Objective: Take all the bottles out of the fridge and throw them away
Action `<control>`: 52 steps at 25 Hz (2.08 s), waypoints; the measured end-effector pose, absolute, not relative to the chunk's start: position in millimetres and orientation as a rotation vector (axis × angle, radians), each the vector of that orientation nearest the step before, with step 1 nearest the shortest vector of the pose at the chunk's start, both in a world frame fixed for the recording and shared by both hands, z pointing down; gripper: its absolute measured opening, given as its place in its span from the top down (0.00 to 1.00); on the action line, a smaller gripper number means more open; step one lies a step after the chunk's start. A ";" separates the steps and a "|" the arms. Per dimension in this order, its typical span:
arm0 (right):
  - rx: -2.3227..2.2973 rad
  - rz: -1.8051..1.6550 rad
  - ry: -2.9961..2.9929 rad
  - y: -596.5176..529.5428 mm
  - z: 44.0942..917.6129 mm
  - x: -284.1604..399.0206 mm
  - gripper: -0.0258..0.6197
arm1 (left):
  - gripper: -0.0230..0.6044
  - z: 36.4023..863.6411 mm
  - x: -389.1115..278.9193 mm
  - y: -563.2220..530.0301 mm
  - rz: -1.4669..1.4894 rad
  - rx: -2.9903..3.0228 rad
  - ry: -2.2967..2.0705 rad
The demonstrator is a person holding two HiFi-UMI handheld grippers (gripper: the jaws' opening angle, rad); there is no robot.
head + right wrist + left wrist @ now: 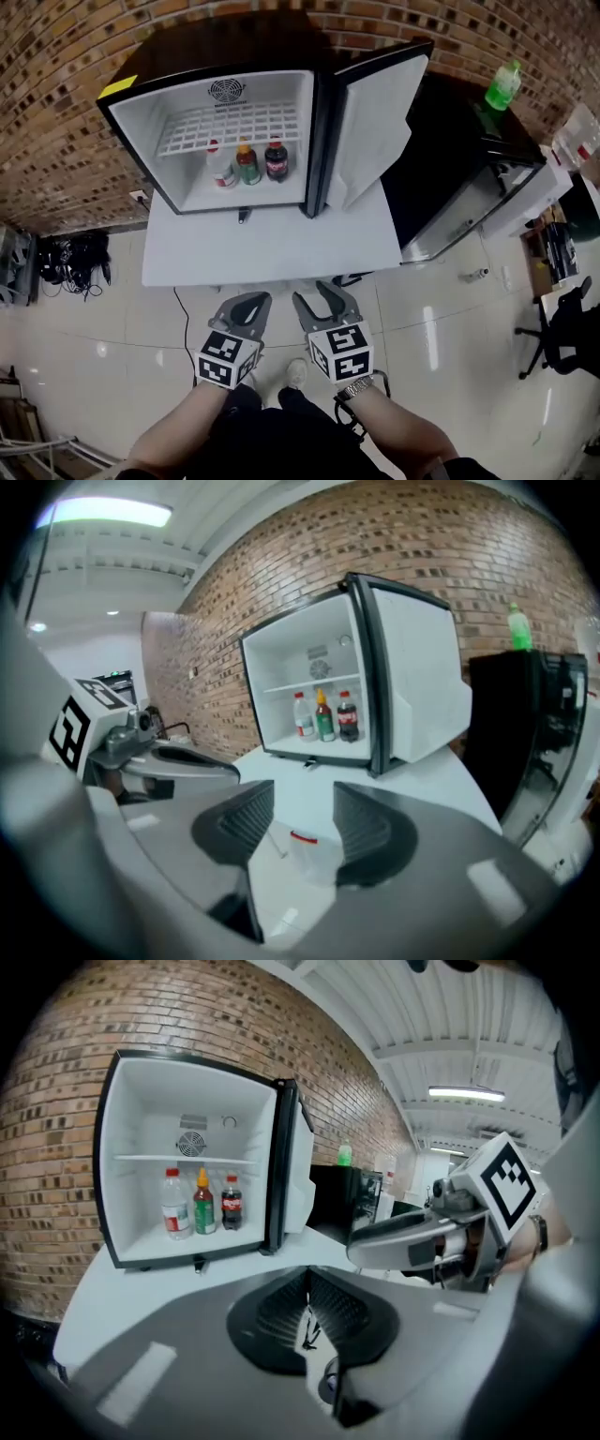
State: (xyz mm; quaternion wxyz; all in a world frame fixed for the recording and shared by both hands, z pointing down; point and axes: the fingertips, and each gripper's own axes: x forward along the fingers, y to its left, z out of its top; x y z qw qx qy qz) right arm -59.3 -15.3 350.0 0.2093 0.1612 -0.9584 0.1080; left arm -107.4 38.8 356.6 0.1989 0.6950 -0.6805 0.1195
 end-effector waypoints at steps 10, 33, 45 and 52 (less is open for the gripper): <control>0.301 0.145 -2.705 4.1 314.6 -139.8 0.64 | 0.96 320.6 -177.0 75.6 0.243 1.828 -2.100; 0.512 0.154 -2.579 -51.6 343.2 -354.1 0.50 | 0.96 301.4 -354.1 44.7 0.270 1.954 -2.033; 0.696 0.225 -2.480 -104.9 374.7 -420.9 0.46 | 0.96 306.4 -399.2 9.9 0.372 2.082 -1.917; 0.782 0.210 -2.417 -127.0 393.6 -440.8 0.46 | 0.96 313.9 -414.0 -2.3 0.381 2.125 -1.861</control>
